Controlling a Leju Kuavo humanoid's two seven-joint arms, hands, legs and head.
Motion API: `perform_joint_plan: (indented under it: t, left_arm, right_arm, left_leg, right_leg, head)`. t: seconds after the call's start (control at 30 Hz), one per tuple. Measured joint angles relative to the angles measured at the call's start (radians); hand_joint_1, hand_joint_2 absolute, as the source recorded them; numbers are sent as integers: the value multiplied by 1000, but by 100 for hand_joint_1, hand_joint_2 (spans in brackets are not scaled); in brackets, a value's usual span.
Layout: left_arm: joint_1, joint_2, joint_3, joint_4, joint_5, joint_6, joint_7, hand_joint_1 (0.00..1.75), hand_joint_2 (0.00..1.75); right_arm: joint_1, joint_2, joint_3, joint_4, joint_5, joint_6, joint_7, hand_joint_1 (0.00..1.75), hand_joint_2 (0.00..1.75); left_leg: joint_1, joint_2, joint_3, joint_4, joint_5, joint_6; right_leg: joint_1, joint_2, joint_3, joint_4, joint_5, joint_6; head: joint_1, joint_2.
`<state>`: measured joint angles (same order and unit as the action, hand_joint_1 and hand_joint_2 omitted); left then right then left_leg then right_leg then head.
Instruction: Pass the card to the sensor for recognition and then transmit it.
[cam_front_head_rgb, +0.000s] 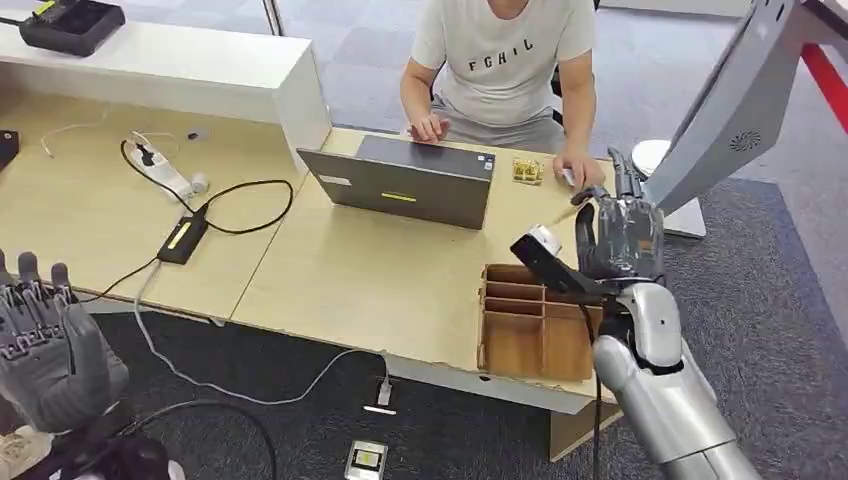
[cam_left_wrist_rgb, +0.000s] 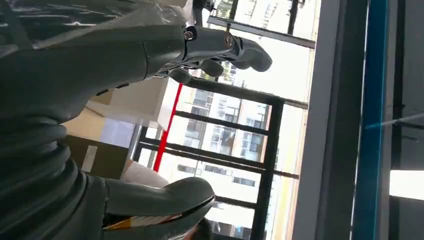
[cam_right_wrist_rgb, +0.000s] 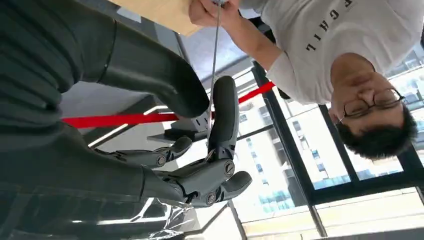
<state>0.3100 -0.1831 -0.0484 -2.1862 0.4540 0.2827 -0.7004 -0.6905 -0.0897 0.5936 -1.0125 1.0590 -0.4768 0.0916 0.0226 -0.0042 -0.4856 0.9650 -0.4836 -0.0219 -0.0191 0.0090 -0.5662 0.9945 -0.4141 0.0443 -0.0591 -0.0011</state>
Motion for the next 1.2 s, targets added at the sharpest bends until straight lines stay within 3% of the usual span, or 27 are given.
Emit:
perform_joint_plan:
  t: [0.3,0.57,0.93,1.2]
  left_arm:
    - [3,-9,3,-7,5,-5,0,0,175]
    - [3,-28,14,-8,10,-13,0,0,175]
    - [18,-56,35,-21,-7,3,0,0,175]
    - [29,-67,35,-45,-35,66,0,0,175]
  right_arm:
    - [-50,29,9,30,1,1,-2,175,175]
    - [-157,88,21,154,3,-9,-2,175,175]
    - [-218,150,37,286,24,-10,26,175,175]
    - [-242,194,63,370,123,22,119,175,175]
  left_leg:
    - [0,0,0,0,0,0]
    - [0,0,-1,0,1,0]
    - [0,0,-1,0,1,0]
    - [0,0,0,0,1,0]
  right_leg:
    - [0,0,0,0,0,0]
    - [0,0,0,1,0,0]
    - [0,0,0,1,0,0]
    - [0,0,0,1,0,0]
  head:
    - [0,0]
    - [0,0]
    - [0,0]
    - [0,0]
